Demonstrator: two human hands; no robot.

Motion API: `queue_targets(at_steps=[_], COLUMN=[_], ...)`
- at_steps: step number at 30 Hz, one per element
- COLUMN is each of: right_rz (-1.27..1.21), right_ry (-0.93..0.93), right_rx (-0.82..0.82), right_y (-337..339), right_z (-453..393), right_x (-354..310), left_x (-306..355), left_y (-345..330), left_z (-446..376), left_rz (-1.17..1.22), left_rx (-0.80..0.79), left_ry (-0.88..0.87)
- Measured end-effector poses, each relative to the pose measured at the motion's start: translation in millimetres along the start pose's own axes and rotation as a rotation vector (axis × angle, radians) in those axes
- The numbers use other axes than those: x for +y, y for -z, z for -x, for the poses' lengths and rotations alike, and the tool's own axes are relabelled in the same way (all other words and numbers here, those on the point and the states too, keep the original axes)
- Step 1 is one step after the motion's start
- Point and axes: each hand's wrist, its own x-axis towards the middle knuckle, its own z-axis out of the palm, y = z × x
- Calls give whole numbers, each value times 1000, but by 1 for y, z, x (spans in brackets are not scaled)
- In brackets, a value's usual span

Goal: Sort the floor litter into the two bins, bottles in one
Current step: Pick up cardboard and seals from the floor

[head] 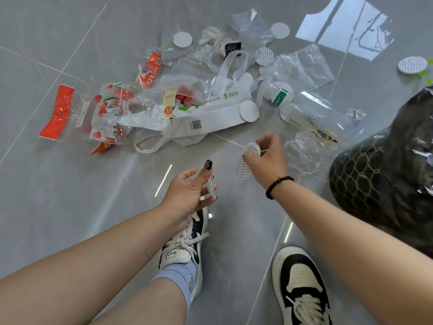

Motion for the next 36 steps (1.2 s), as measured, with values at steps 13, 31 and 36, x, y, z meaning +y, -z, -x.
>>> queue_targets(at_steps=[13,31,36], right_rz=[-531,304,401], right_ry=[42,146,111], right_rx=[-169,756,685], right_y=[126,298,303], right_z=[136,89,83], right_x=[-67,-48,-41], left_x=[7,2,2], left_y=[-58,-199,-200], left_z=[30,146,149], left_rz=[26,-268,-180], left_rx=[-63,-593,-607], left_ry=[-12,-62,-11])
